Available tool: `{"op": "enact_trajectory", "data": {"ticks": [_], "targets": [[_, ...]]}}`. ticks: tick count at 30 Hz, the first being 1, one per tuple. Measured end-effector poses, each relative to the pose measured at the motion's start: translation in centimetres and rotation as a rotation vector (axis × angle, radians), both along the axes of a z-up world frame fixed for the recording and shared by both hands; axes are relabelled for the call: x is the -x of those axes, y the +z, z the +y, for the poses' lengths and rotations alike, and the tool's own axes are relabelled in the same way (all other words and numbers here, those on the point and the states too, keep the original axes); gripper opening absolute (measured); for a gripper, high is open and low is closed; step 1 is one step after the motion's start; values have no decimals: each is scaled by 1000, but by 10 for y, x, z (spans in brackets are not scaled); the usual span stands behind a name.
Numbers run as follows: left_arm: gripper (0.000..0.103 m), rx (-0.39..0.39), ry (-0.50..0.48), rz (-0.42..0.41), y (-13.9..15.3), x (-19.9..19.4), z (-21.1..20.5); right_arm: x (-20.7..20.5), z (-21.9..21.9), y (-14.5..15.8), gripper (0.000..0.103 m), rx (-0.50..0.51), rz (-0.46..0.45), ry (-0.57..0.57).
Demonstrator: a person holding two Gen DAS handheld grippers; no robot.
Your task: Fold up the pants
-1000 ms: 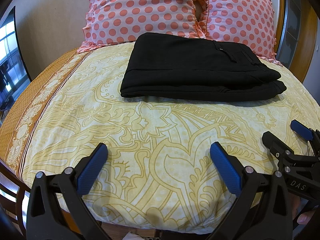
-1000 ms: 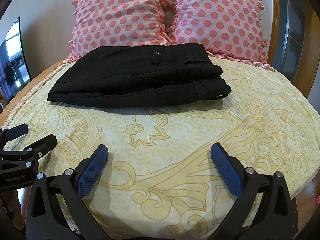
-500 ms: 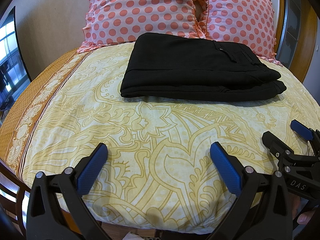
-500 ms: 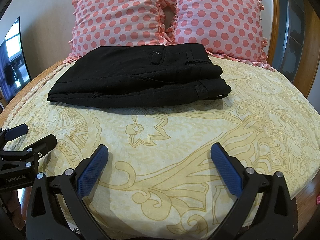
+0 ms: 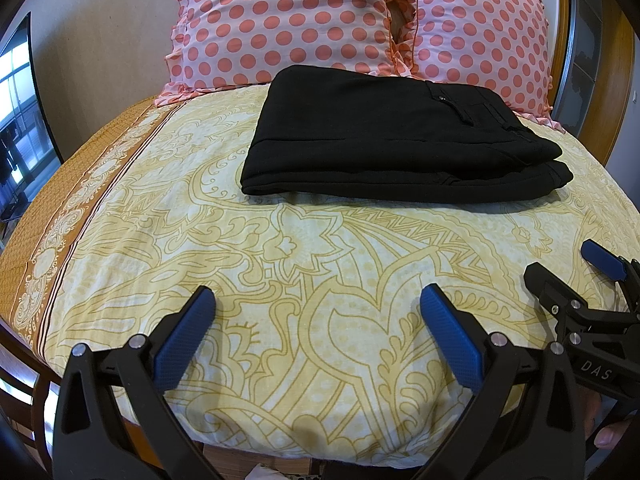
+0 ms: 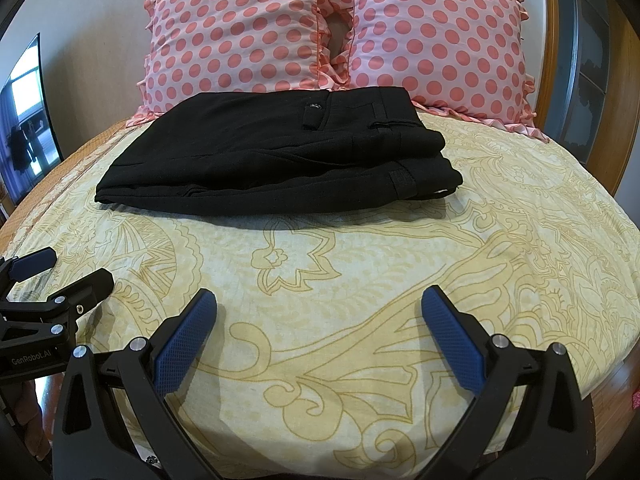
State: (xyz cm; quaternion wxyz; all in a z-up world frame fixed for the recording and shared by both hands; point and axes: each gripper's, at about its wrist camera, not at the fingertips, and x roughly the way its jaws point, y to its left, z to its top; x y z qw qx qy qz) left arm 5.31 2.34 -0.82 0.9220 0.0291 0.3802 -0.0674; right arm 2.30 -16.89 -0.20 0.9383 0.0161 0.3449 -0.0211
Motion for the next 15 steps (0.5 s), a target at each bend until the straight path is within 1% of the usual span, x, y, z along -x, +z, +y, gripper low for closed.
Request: {"op": "enact_trajectory", "data": {"ticks": [10, 15], "targets": [[101, -2, -1, 3, 0, 0, -1, 0, 0, 0, 102, 0, 0, 1], [101, 0, -1, -12, 0, 2, 0, 0, 0, 0, 102, 0, 0, 1]]}}
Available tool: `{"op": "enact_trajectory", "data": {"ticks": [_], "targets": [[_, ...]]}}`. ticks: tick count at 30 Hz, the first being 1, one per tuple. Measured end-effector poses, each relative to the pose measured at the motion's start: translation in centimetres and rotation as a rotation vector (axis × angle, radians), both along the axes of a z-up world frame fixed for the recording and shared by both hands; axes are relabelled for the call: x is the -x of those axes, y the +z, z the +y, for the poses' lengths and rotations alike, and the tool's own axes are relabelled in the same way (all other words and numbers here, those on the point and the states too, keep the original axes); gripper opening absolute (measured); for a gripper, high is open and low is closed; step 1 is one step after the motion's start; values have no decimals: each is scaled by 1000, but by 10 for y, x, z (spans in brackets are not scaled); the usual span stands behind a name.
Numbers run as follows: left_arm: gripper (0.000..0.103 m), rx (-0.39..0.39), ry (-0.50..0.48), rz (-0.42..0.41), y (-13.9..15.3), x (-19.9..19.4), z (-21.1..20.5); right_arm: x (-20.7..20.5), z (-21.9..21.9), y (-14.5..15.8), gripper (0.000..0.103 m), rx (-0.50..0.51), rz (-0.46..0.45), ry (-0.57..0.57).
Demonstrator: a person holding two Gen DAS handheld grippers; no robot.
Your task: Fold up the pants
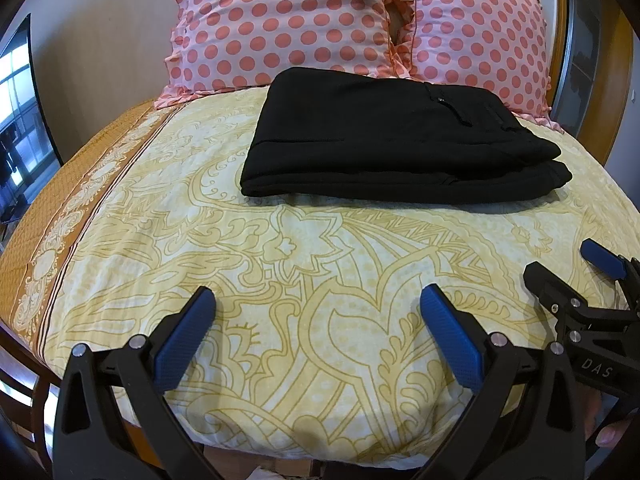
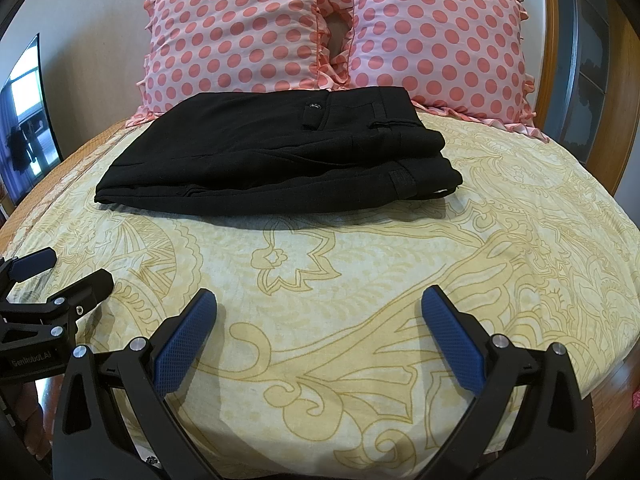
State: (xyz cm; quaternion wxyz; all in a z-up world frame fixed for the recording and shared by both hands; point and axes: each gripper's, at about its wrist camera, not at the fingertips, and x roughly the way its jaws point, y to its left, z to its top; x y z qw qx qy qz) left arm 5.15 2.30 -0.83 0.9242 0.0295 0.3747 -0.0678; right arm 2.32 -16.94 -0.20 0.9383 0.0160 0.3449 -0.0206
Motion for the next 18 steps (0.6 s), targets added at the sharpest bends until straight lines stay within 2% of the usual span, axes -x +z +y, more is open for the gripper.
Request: {"op": "enact_trajectory", "data": {"ticks": [18], "targets": [[101, 2, 1, 13, 1, -1, 0, 0, 0, 0, 102, 0, 0, 1]]}}
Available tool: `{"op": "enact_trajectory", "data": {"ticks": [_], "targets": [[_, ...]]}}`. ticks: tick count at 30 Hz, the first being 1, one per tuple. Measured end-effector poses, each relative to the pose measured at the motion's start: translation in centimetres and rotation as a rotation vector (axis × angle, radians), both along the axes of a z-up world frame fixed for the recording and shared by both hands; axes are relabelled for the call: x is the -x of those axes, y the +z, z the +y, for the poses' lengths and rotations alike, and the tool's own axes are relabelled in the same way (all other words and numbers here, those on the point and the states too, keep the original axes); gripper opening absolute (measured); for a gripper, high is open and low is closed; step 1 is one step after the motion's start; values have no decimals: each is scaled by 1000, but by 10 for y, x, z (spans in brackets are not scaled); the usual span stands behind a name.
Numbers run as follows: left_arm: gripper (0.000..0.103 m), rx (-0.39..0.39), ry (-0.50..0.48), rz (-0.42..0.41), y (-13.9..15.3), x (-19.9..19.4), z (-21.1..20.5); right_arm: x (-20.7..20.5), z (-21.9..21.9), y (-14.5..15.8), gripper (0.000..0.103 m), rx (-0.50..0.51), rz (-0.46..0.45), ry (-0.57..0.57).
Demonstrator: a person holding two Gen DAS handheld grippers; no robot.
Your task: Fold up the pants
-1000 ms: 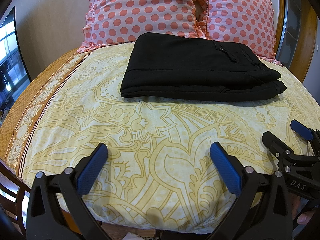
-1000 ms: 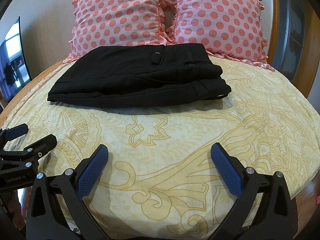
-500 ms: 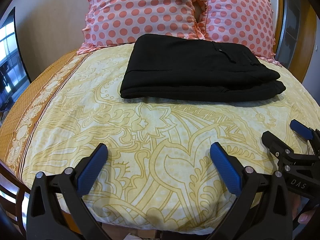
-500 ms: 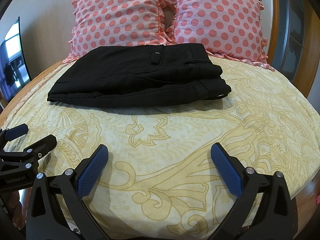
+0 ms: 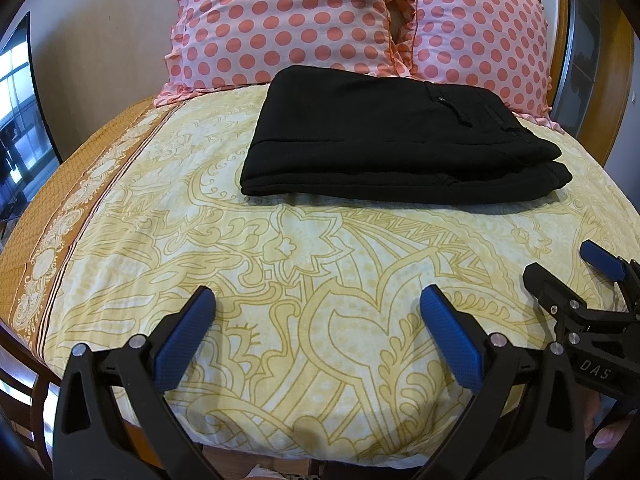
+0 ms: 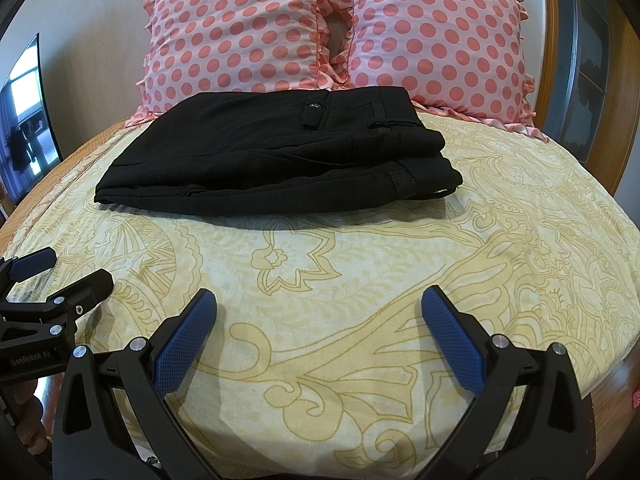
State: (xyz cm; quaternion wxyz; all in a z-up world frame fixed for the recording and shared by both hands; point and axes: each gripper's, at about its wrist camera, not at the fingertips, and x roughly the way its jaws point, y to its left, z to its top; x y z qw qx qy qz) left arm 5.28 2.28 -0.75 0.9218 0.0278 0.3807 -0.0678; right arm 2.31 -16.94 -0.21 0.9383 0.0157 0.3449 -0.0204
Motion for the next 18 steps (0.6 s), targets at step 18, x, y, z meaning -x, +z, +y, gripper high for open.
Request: {"op": "enact_trajectory", "data": {"ticks": [18], "targets": [[101, -3, -5, 6, 1, -2, 0, 0, 1, 0, 102, 0, 1, -2]]}}
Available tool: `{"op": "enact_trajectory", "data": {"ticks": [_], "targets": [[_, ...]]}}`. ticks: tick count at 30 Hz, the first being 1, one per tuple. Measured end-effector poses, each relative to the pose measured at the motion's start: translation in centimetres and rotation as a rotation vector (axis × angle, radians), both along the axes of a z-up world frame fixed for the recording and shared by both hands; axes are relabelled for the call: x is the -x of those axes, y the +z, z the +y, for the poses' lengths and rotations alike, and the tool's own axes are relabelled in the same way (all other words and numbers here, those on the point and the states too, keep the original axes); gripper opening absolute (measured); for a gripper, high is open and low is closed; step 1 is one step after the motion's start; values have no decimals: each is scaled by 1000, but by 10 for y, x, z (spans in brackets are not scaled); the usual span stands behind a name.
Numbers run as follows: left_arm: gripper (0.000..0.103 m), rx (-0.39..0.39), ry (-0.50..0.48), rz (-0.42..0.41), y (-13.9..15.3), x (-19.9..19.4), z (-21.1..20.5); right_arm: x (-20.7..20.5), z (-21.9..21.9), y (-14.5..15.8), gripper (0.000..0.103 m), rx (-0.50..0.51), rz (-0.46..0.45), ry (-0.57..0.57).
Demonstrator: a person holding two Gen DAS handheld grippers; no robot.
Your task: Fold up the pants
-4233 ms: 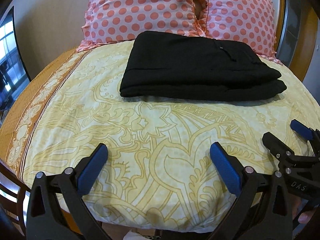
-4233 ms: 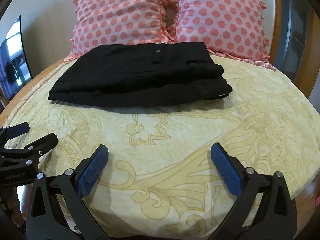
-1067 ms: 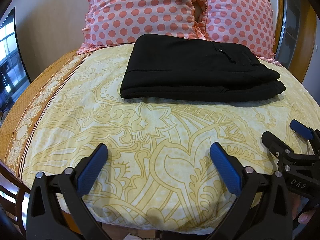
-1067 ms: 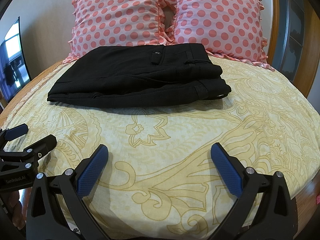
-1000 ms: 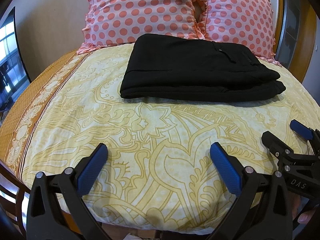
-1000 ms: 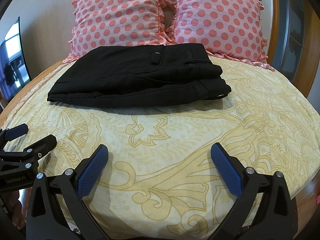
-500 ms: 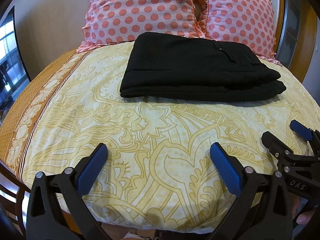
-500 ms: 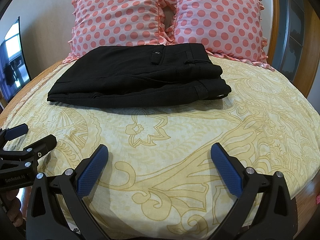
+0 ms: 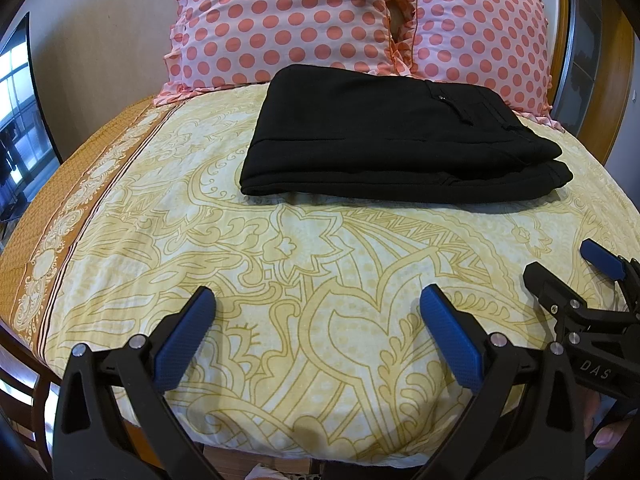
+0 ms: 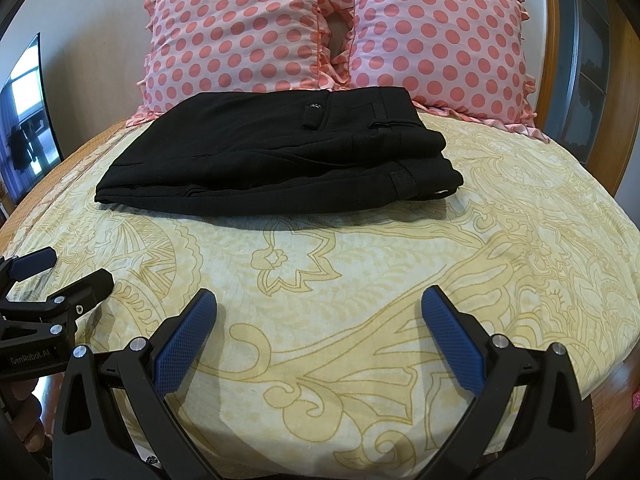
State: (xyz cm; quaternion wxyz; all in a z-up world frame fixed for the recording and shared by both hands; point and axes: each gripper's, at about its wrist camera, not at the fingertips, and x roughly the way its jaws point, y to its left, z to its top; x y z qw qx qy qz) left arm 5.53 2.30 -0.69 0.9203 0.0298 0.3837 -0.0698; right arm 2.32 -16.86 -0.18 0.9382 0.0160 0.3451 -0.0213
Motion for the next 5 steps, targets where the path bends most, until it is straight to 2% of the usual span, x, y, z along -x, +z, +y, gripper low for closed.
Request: {"op": "enact_trajectory", "data": {"ticks": [5], "targets": [[101, 0, 1, -1, -1, 1, 0, 0, 0, 0, 102, 0, 0, 0]]}}
